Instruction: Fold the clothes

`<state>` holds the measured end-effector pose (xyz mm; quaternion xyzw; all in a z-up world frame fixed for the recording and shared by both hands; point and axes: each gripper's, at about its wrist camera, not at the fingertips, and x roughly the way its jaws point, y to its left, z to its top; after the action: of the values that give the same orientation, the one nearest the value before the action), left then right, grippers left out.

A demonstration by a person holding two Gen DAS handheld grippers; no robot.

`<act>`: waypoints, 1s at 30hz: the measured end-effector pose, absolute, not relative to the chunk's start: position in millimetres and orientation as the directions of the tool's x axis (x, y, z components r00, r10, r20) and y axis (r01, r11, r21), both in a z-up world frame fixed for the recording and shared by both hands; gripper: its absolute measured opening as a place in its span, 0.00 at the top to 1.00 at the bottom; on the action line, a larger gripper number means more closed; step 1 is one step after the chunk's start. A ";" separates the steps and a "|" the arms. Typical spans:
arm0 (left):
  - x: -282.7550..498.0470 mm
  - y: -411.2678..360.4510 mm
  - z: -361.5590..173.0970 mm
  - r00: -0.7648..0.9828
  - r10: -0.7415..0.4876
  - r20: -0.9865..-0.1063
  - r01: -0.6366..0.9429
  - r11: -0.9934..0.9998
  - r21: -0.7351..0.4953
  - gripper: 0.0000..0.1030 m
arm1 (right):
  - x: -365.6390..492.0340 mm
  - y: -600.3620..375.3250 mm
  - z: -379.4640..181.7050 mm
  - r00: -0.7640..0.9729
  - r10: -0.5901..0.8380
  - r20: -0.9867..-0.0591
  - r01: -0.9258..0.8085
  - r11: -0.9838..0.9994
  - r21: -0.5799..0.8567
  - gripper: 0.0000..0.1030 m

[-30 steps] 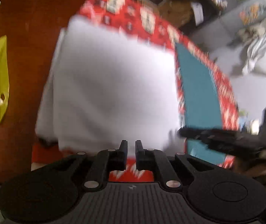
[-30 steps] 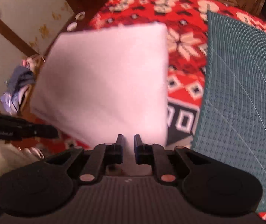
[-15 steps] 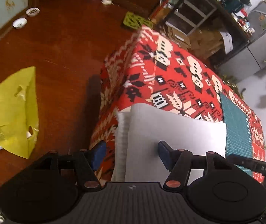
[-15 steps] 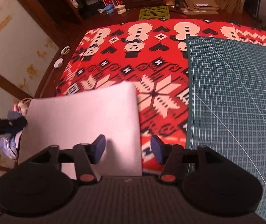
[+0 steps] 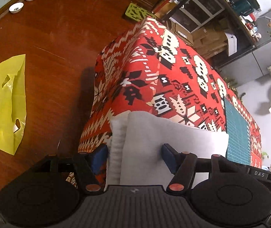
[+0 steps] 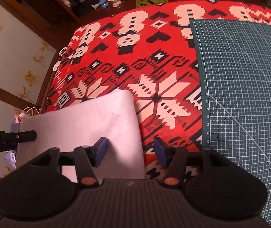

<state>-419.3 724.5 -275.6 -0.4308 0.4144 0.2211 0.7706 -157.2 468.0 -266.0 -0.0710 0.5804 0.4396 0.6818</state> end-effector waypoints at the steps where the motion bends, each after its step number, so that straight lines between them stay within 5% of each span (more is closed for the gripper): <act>1: -419.6 724.5 -275.4 0.559 -0.014 -0.829 -0.698 0.532 -0.480 0.42 | -156.1 468.1 -267.3 -0.067 0.519 -0.852 -0.677 0.604 0.421 0.43; 4: -420.3 724.3 -273.4 0.558 -0.005 -0.830 -0.699 0.536 -0.474 0.48 | -153.1 469.2 -269.6 -0.089 0.531 -0.843 -0.672 0.592 0.444 0.48; 11: -422.1 729.1 -265.1 0.560 0.007 -0.828 -0.716 0.507 -0.480 0.71 | -154.3 479.1 -267.9 -0.131 0.563 -0.816 -0.680 0.547 0.487 0.85; 30: -267.0 836.3 -220.0 0.634 0.092 -0.768 -0.639 0.621 -0.453 0.79 | -48.4 552.2 -231.4 -0.017 0.672 -0.740 -0.623 0.572 0.534 0.88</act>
<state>-267.0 836.3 -220.0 -0.3741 0.3659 0.2222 0.8227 -48.4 552.2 -231.4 0.0227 0.5431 0.4620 0.7008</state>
